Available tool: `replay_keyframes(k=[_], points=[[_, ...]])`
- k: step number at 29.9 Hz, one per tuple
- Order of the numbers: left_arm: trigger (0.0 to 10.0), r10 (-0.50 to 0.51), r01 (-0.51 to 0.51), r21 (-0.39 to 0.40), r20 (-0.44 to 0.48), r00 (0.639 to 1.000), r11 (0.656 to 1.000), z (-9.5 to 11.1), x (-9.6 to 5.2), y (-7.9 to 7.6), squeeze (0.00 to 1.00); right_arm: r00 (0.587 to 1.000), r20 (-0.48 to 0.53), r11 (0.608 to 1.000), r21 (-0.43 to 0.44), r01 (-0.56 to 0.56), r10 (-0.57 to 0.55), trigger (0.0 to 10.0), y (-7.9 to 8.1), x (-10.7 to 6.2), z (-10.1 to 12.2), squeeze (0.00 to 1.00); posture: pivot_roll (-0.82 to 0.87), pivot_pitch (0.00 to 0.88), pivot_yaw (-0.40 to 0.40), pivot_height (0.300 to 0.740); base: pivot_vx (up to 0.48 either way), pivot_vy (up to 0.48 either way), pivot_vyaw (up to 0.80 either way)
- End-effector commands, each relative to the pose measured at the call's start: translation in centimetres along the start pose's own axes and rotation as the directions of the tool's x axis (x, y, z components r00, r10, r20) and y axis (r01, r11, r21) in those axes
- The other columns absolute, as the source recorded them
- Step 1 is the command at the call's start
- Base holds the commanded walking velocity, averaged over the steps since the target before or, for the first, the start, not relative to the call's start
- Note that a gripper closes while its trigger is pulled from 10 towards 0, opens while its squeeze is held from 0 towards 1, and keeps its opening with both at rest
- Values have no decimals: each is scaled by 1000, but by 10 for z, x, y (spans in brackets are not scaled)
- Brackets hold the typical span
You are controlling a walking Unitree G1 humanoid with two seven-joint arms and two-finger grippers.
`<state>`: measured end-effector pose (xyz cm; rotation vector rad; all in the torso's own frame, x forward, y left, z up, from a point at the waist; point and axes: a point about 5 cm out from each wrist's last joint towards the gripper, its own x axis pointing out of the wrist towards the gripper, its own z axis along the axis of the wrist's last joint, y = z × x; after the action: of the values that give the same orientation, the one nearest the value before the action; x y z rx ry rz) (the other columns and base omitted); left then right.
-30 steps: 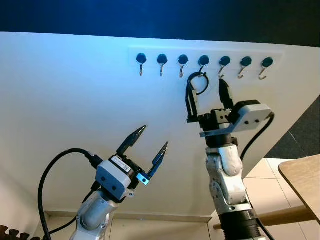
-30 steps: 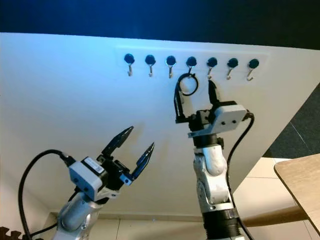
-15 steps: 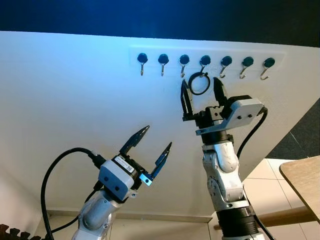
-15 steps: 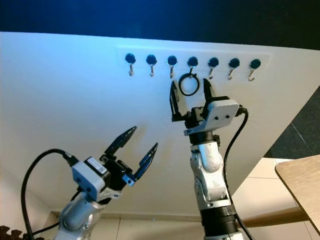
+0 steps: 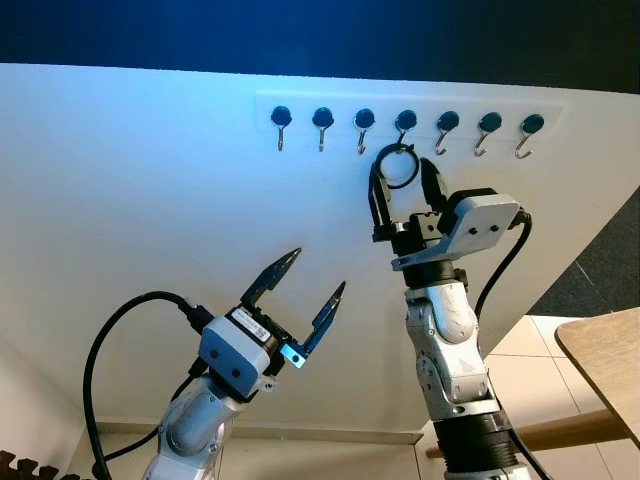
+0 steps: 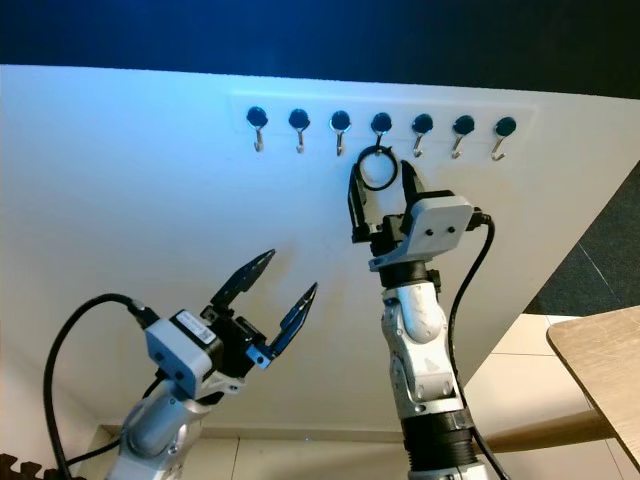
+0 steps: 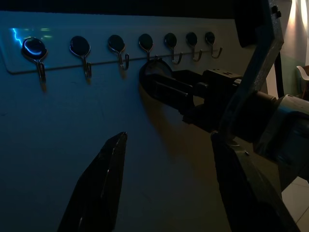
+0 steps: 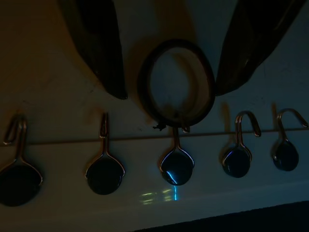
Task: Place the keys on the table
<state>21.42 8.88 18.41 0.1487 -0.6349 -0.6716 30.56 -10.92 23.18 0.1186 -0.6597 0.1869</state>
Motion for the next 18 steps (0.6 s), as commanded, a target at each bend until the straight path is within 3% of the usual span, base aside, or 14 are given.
replay_keyframes(k=[1, 2, 3, 4, 13, 14, 15, 17, 18], points=[[10000, -21, 21, 17, -5, 1000, 1000, 2, 0, -2, 0, 1000, -30, 1000, -1, 6, -6, 10000, -1, 0, -4, 0, 54, 85, -43, 740, 0, 0, 0], [10000, -20, 20, 18, -6, 1000, 1000, 2, 0, -1, 0, 1000, -31, 1000, 1, 6, -6, 4745, -1, 0, -5, 0, 54, 85, -43, 740, 0, 0, 0], [10000, -20, 20, 18, -6, 1000, 1000, 2, 0, -1, 0, 1000, -31, 1000, 1, 6, -6, 4745, -1, 0, -5, 0, 54, 85, -43, 740, 0, 0, 0], [10000, -20, 20, 22, -9, 1000, 1000, 2, 0, -1, 0, 1000, -31, 1000, 4, 6, -5, 10000, -1, 0, -4, 0, 54, 85, -42, 740, 0, 0, 0], [10000, -20, 21, 33, -11, 1000, 999, 1, 0, -1, 0, 1000, -29, 1000, 4, 6, -5, 9765, 0, 0, -4, 0, 55, 86, -40, 740, 0, 0, 0], [10000, -20, 21, 36, -12, 1000, 999, 1, 0, -1, 0, 1000, -28, 1000, 9, 5, -4, 3451, 0, 0, -4, 0, 56, 86, -40, 740, 0, 0, 0], [10000, -20, 21, 36, -12, 1000, 999, 1, 0, -1, 0, 1000, -27, 1000, 11, 4, -4, 2275, 0, 0, -4, 0, 56, 86, -40, 740, 0, 0, 0], [10000, -20, 21, 38, -13, 1000, 999, 1, 0, 0, 0, 1000, -27, 1000, 11, 3, -3, 2353, 0, 0, -4, 0, 56, 86, -40, 740, 0, 0, 0], [10000, -20, 21, 41, -14, 1000, 999, 1, 0, 0, 0, 1000, -26, 1000, 11, 2, -1, 8314, 0, 0, -4, 0, 56, 86, -40, 740, 0, 0, 0]])
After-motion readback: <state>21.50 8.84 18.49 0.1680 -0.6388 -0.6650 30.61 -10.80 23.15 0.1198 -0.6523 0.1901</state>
